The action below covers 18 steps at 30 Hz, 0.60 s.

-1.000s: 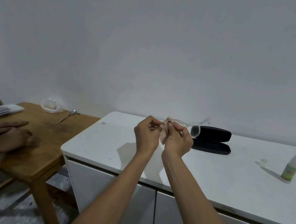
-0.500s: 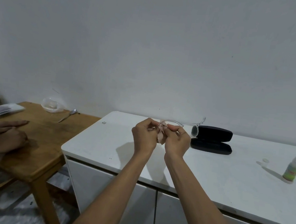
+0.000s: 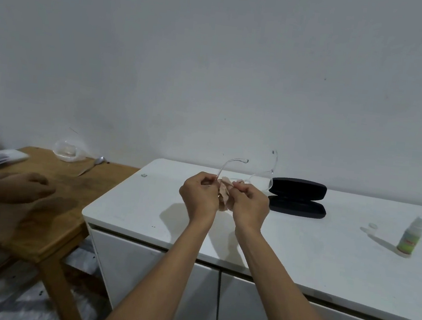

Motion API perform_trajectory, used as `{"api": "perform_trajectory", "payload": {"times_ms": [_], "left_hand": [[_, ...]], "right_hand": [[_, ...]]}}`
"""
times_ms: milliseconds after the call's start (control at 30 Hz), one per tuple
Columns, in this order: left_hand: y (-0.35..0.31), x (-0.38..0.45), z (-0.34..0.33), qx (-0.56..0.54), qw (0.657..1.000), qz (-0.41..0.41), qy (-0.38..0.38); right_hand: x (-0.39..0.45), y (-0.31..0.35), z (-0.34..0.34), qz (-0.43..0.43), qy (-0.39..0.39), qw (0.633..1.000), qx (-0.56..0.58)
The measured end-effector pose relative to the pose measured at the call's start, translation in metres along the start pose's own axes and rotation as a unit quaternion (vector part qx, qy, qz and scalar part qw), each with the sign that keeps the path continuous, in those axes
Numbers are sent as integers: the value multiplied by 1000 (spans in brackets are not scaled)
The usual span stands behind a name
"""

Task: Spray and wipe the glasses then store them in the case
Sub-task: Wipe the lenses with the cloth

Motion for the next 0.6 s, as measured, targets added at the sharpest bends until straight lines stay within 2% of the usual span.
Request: {"api": "perform_trajectory", "payload": {"times_ms": [200,333,433,600], "left_hand": [[-9,-11,-7,11,998,-64,10],[-18,-21,-12,-6,995,-97,18],[-21,-22,-15,-18,995,-100,21],[-17,-6,-10,-35,996,-77,39]], "right_hand": [[0,10,5,33,-112,992,43],[9,15,-5,25,-127,988,87],[19,12,-9,4,-80,992,94],[32,13,-3,-17,66,993,94]]}}
Point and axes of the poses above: each hand's wrist, its own x-axis towards the middle knuckle, its own z-axis out of the back of the hand, y = z × x, the point moved 4 cm from there along x, towards the middle knuckle, and after that the axes turned 14 degrees about z, right-handed, at the moved point
